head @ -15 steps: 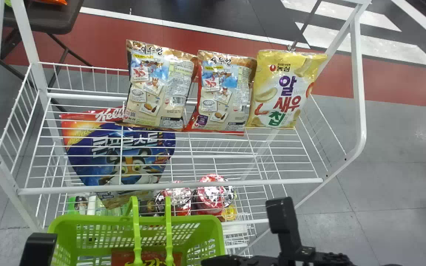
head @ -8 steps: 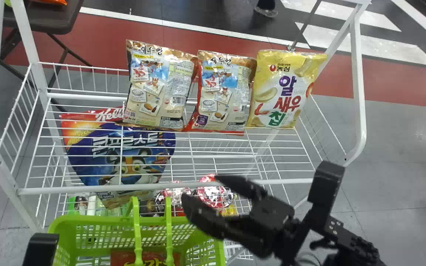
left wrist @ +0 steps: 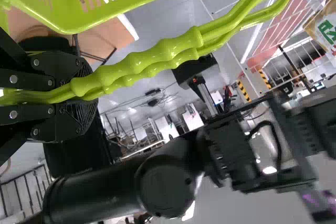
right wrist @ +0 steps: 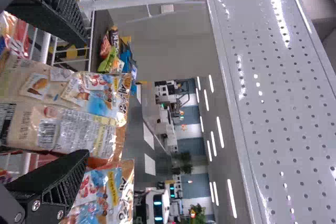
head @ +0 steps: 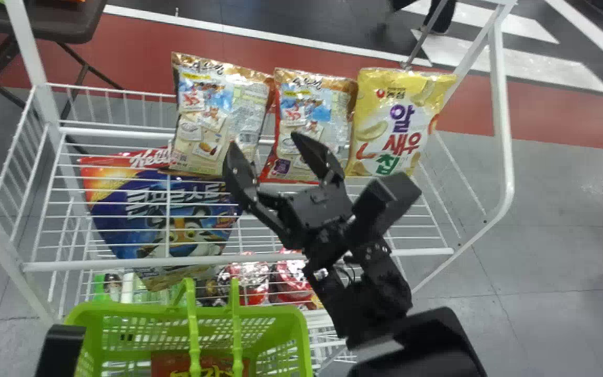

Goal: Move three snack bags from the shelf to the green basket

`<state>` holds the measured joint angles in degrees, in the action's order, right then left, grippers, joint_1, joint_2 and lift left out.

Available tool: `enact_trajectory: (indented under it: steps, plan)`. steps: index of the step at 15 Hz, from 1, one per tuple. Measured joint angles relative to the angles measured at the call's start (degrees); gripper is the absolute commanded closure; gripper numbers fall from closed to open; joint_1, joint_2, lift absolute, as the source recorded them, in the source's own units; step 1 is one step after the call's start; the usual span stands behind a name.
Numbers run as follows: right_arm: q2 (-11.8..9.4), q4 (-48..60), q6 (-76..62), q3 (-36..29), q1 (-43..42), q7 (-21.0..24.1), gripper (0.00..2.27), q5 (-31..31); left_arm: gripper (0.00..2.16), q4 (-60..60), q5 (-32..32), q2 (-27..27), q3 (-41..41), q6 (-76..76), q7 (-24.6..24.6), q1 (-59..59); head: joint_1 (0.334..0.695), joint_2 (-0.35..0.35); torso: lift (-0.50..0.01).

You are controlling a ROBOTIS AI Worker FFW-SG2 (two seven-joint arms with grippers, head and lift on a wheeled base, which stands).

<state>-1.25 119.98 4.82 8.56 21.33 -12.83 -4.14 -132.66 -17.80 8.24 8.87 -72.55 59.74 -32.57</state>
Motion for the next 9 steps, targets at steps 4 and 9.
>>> enact_trajectory:
  steps: [4, 9]
  plan:
    - [1.20, -9.14, 4.09, 4.18, -9.63, 6.19, 0.09, 5.17, 1.82, 1.42, -0.47, 0.10, -0.22, -0.01, 0.28, 0.66, 0.695, -0.179, -0.047]
    - [1.25, -18.45, 7.58, 4.42, -16.74, 7.60, 0.97, 5.45, 1.82, 1.98, -0.88, 0.37, -0.83, -0.01, 1.00, 0.99, 0.695, -0.162, -0.047]
